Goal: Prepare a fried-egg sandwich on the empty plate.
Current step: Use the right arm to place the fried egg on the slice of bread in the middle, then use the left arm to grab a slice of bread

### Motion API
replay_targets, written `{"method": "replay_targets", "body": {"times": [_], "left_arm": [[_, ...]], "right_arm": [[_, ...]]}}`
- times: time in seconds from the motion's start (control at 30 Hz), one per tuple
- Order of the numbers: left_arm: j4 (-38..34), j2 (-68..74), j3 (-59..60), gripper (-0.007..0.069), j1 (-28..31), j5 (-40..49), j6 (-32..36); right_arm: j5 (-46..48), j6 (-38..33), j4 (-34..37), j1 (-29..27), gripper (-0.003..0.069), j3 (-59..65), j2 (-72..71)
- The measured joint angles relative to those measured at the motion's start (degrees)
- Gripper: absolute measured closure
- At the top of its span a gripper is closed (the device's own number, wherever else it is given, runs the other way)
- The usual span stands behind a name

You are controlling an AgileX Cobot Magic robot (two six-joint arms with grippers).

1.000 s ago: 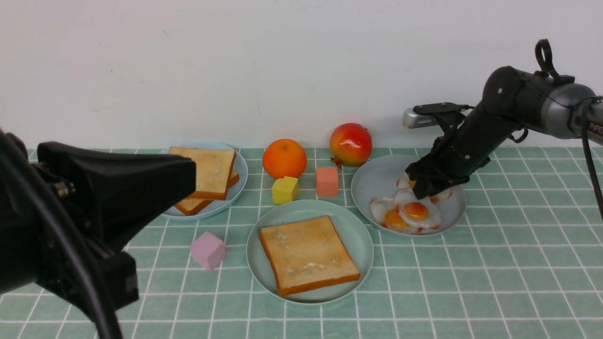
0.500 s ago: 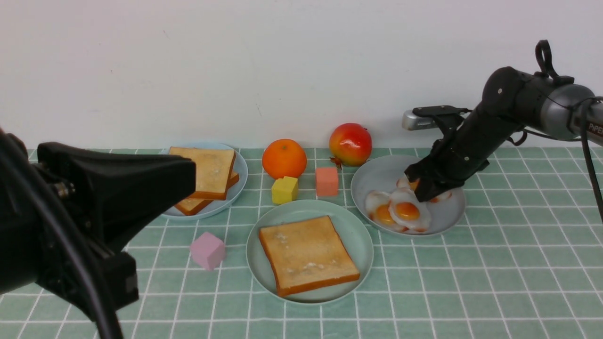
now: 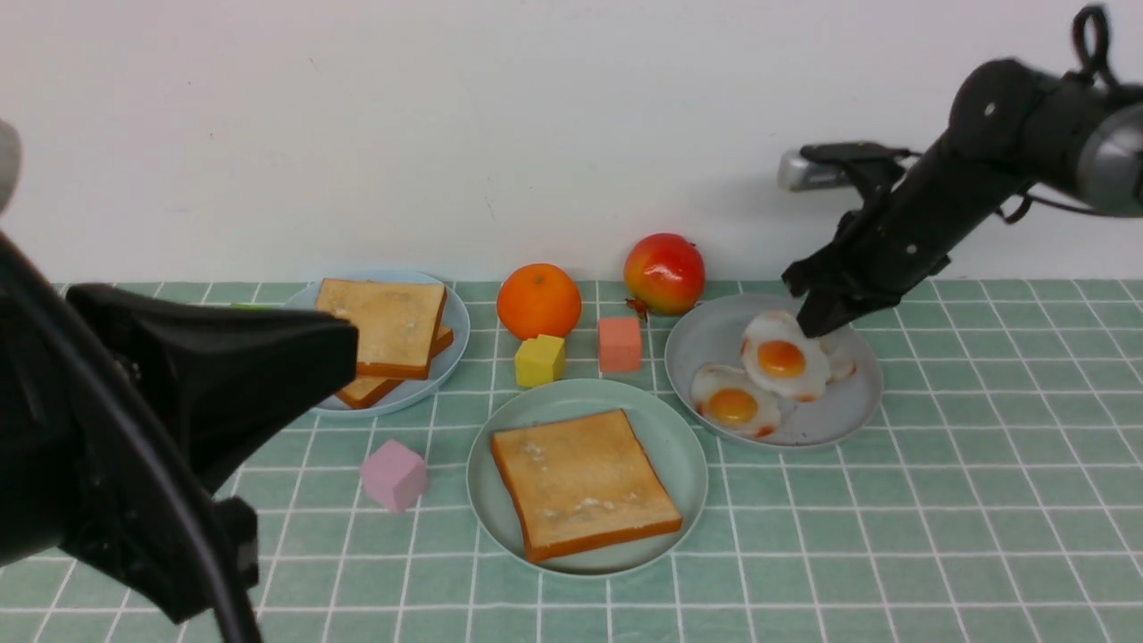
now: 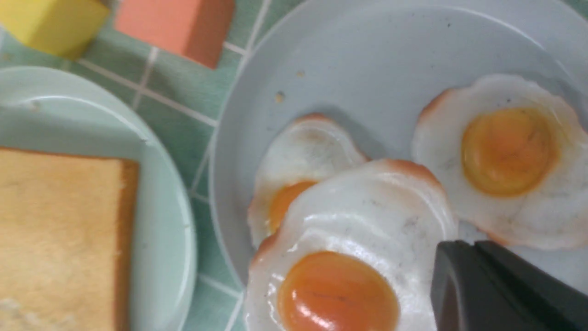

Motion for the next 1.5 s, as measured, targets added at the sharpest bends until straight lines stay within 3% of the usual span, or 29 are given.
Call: {"method": "replay_targets", "body": {"times": [0.3, 0.6, 0.9, 1.07, 1.33, 1.43, 1.5], "left_arm": [[5.7, 0.0, 0.0, 0.0568, 0.0, 8.2, -0.8], [10.1, 0.0, 0.0, 0.0566, 0.0, 10.2, -4.3], [10.1, 0.0, 0.0, 0.0564, 0.0, 10.2, -4.5], [10.1, 0.0, 0.0, 0.0564, 0.0, 10.2, -4.5], [10.0, 0.0, 0.0, 0.0561, 0.0, 10.5, -4.6], [9.5, 0.5, 0.0, 0.0558, 0.0, 12.3, -5.0], [9.5, 1.6, -0.2, 0.0557, 0.0, 14.3, -5.5]], "right_arm": [[5.5, 2.2, 2.6, 3.6, 0.0645, 0.0, -4.2], [4.5, 6.8, 3.1, 19.0, 0.0643, 2.7, -4.3], [-3.1, 10.7, 2.7, 20.0, 0.0632, 2.8, 1.6], [-5.5, 11.9, 2.6, 20.0, 0.0585, 2.9, 3.5], [-5.8, 12.0, 0.8, 20.0, 0.0279, 2.9, 3.4], [-2.0, 12.3, -1.0, 20.0, 0.0269, 3.1, -0.5], [2.2, 13.4, -3.9, 20.0, 0.0312, 3.1, -4.9]]}}
